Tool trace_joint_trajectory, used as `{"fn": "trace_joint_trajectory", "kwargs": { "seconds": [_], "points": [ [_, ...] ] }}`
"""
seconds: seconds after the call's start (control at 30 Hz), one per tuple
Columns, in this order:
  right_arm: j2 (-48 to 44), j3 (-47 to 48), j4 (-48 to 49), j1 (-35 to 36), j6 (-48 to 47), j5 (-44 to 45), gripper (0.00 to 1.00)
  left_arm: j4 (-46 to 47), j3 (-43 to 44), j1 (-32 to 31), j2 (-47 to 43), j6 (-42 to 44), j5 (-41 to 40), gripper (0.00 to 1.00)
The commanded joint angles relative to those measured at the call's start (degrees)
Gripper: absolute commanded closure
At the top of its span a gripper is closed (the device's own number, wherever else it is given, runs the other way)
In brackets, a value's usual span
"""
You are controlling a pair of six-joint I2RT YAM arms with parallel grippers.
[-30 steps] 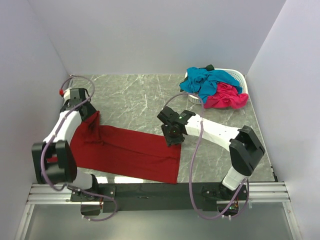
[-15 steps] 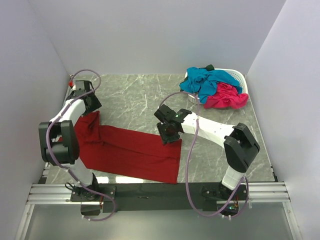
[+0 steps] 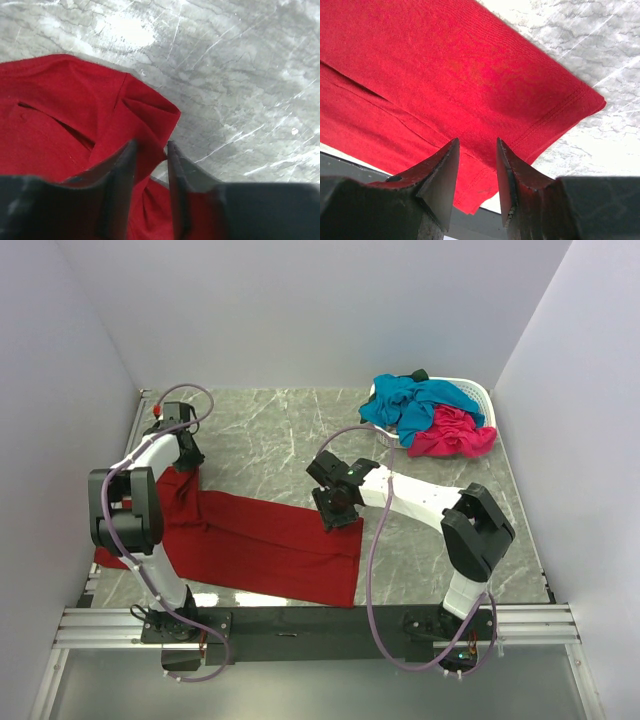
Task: Fold and stack the t-shirts
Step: Fold the tshirt
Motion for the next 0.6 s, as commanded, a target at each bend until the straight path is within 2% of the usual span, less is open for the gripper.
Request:
{"fn": "trace_joint_trajectory", "kwargs": {
  "seconds": [0.0, 0.07, 0.1, 0.17, 0.37, 0.57],
  "points": [
    [-0.3, 0.31, 1.21, -0.2, -0.35, -0.08, 0.57, -0.13, 1.65, -0.15, -1.11, 1.06, -0.91, 0.72],
    [-0.29, 0.31, 1.3, -0.2, -0.36, -0.08, 0.57, -0.39, 1.38, -0.15, -1.29, 1.67, -1.18, 0.8],
    [-0.12, 0.31, 1.3, -0.2, -0.44, -0.08, 0.57, -0.83, 1.29, -0.15, -1.38, 1.94, -1.44, 0.9],
    [-0.12, 0.39, 1.3, -0.37, -0.62, -0.08, 0.57, -1.44, 1.2, 0.03, -1.81, 2.2, -1.97, 0.99],
    [0.49, 0.66, 1.21, -0.37, -1.23, -0.17, 0.58, -3.2, -1.43, 4.67, -9.54, 1.94, -2.67, 1.0],
    [1.9, 2.15, 0.68, -0.37, -2.37, -0.43, 0.58, -4.87, -9.5, 8.02, -18.07, 3.43, -4.86, 0.99]
  ]
}}
